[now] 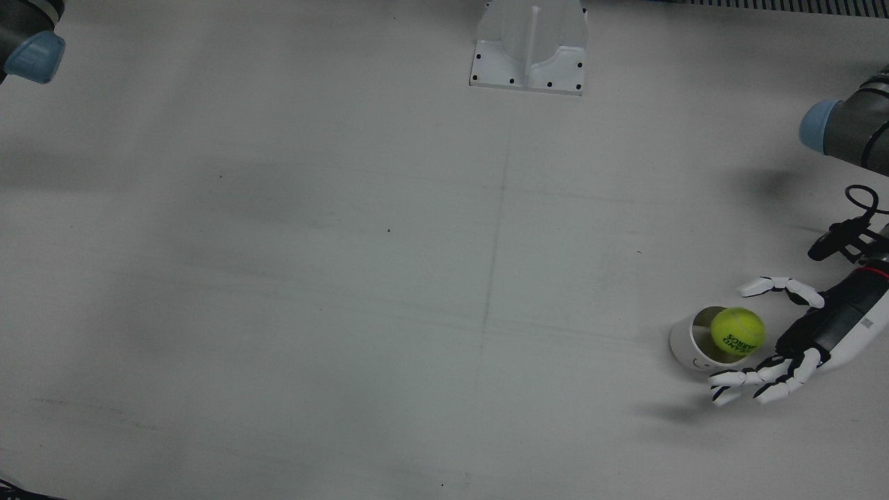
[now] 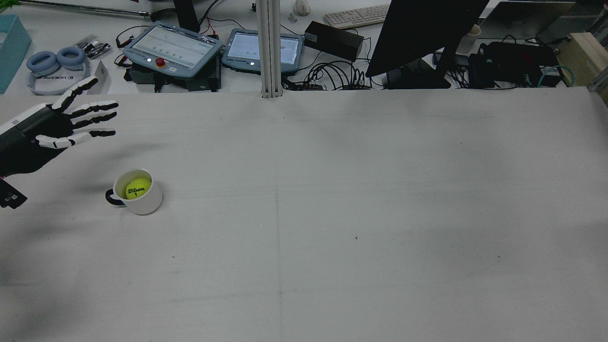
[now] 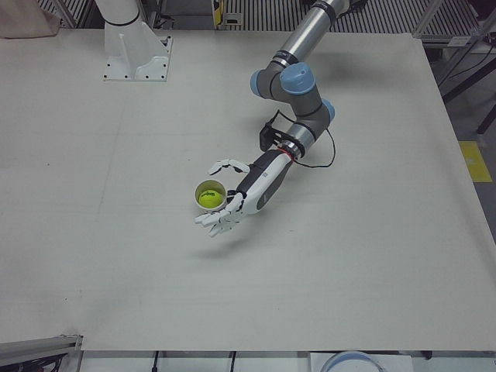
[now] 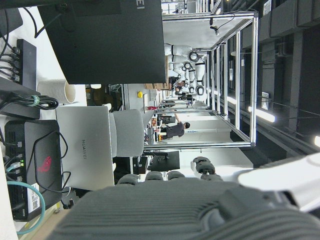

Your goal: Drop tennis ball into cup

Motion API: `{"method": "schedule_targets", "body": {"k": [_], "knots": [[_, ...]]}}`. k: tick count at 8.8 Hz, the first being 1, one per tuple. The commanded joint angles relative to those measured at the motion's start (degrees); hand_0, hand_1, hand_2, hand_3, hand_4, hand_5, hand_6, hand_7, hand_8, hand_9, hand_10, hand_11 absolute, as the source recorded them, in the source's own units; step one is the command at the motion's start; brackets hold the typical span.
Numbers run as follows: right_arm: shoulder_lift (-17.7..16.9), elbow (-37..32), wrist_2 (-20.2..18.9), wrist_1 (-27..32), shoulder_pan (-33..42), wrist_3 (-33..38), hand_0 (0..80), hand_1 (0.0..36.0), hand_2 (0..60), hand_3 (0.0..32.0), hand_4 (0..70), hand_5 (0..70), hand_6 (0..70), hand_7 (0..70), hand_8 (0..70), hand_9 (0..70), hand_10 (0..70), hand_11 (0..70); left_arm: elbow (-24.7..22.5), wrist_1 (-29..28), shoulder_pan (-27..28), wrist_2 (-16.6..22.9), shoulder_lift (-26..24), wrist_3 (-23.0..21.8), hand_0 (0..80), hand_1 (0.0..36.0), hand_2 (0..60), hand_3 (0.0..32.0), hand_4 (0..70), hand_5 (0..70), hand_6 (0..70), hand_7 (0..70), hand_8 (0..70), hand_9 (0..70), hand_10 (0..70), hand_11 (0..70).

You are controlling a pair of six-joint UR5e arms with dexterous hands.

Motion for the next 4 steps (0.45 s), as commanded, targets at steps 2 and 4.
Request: {"method": "schedule_targets", "body": {"k": [2,4], "knots": [[0.0,-0.1,0.0,0.0,-0.1,0.0,0.0,0.0,0.0,0.0,0.0,0.0,0.0,0.0,0.0,0.0,0.0,0.0,1.4,5.3,-22.6,5.1,-2.4,0.1,52.8,24.5,40.1,28.8,0.0,17.6,41.5,13.2,19.2,4.6,10.5,17.1],[0.0,-0.1,0.0,0.0,-0.1,0.0,0.0,0.0,0.0,0.0,0.0,0.0,0.0,0.0,0.0,0.0,0.0,0.0,1.4,7.4,-26.6,6.9,-4.2,0.1,55.3,26.1,37.1,27.2,4.0,17.2,38.2,16.1,18.7,5.6,10.6,17.4]]}}
